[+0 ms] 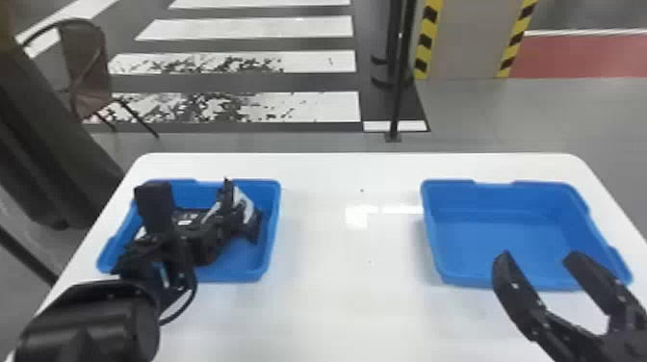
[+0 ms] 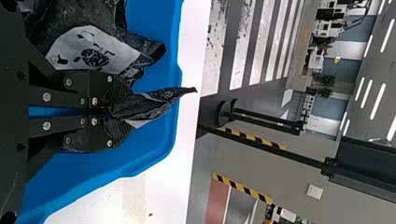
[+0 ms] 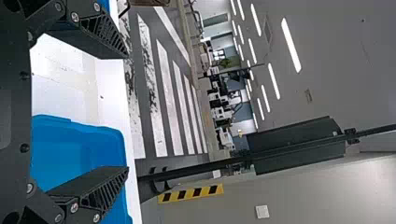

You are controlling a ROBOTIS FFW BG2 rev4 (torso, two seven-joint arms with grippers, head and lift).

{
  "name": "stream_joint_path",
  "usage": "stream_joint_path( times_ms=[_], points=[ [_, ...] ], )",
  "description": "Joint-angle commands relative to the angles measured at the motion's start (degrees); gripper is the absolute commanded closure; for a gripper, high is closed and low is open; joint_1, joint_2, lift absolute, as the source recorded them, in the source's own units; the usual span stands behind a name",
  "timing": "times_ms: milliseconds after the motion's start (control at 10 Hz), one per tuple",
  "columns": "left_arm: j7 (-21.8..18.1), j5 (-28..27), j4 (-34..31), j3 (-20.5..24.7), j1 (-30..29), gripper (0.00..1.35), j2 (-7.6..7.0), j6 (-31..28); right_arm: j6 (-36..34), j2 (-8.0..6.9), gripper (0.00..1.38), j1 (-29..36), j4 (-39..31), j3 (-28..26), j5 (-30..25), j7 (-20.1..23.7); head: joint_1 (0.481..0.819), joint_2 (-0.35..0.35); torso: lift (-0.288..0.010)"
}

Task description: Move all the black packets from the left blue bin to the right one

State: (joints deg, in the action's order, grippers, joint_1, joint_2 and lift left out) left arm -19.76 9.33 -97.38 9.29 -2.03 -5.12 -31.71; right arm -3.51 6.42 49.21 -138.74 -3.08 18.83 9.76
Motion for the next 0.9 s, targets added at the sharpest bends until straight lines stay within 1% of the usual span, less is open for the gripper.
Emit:
stream_joint_path(
  times_ms=[0, 100, 200, 400, 500, 600, 700, 800],
  points=[
    [0.0, -1.1, 0.0, 0.8, -0.8, 1.21, 0.02, 2.0, 0.0, 0.0, 0.18, 0.0, 0.0, 0.0, 0.0, 0.0, 0.695, 0.072, -0.14],
    [-0.3, -0.5, -0.1, 1.2, -1.6, 1.21, 0.19, 3.3, 0.0, 0.0, 0.18, 0.1, 0.0, 0.0, 0.1, 0.0, 0.695, 0.077, -0.14],
    [-1.3, 1.5, -2.0, 1.7, -3.2, 1.21, 0.19, 3.9, 0.0, 0.09, 0.18, 0.1, -0.1, 0.0, 0.1, 0.0, 0.695, 0.085, -0.14],
    [-2.3, 7.9, -13.2, 3.2, -9.6, 1.21, 0.55, 4.7, 0.0, 0.18, 0.18, 0.1, -0.3, 0.0, 0.3, 0.4, 0.695, 0.083, -0.14],
    [-3.5, 12.6, -17.4, 3.3, -12.2, 1.21, 0.46, 5.6, 0.0, 0.26, 0.18, -0.3, -0.1, 0.0, 0.4, 1.1, 0.695, 0.081, -0.14],
    [-5.0, 19.3, -19.5, 2.6, -14.4, 1.21, 0.19, 7.5, 0.0, 0.26, 0.18, -1.4, 0.4, 0.0, 1.4, 2.6, 0.695, 0.073, -0.14],
    [-6.3, 27.0, -19.8, 0.8, -16.0, 1.21, -0.33, 9.9, -0.6, 0.44, 0.18, -3.4, 2.4, 0.2, 4.3, 5.3, 0.695, 0.055, -0.14],
    [-7.6, 30.5, -20.7, -0.5, -16.9, 1.21, -0.68, 10.3, -1.3, 0.7, 0.18, -6.0, 4.4, 1.1, 7.1, 7.6, 0.695, 0.034, -0.14]
  ],
)
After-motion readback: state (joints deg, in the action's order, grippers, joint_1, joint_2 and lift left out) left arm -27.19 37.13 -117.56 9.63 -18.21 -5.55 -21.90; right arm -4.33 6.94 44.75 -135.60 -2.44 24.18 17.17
